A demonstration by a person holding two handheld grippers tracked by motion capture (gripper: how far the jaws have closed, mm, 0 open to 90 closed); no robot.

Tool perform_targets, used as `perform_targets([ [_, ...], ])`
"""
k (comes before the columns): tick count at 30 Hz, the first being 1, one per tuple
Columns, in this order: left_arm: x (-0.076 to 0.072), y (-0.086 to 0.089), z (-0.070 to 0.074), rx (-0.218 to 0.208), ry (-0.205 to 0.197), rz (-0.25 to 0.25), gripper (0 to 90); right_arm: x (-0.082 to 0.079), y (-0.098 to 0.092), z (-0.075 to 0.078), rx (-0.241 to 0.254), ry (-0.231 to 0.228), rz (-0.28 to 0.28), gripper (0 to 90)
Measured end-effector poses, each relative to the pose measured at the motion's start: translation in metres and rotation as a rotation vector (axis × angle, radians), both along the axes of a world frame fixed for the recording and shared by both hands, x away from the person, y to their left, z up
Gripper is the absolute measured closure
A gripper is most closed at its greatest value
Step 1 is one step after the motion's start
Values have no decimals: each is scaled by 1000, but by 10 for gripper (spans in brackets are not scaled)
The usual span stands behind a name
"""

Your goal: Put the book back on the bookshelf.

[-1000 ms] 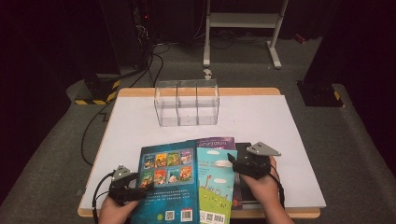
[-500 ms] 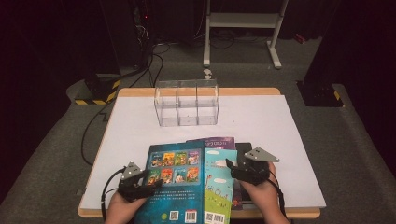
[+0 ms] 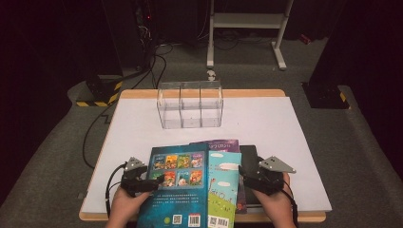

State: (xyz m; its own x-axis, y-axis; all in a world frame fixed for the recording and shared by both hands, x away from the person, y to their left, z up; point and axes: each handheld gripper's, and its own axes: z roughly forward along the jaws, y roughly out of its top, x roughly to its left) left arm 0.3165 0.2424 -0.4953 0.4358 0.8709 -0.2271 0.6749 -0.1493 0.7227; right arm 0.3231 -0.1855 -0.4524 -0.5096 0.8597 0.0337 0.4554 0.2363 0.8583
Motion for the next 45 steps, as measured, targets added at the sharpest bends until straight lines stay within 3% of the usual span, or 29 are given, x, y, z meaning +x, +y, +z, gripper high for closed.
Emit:
perform_targets([
  [1,-3,5,-2,-28,22,-13,155,1,2,0,0,0,8,220],
  [3,-7,7,-3,-46,29,-14,165,3,7,1,0,-3,20,220],
  [9,-16,3,-2,-7,-16,-9,202,7,20,2,-5,-3,54,219],
  [11,-16,-1,-2,-12,-21,-25,203,8,24,0,-10,6,63,215],
  [22,3,-55,8,-21,-72,-193,222,-12,6,-5,14,30,23,205],
  [27,7,-73,12,-16,-98,-235,221,-18,-1,-4,44,40,13,211],
  [30,7,-71,12,-20,-99,-239,221,-17,0,-6,53,57,18,210],
  [33,2,-61,8,-54,-79,-235,224,-14,7,-8,60,76,53,204],
  [35,-2,-56,7,-71,-74,-259,256,-12,13,-9,63,95,79,205],
  [36,-5,-56,6,-68,-79,-256,278,-9,19,-10,73,120,99,214],
  [45,-7,-56,5,-72,-83,-249,277,0,24,-6,48,131,57,248],
])
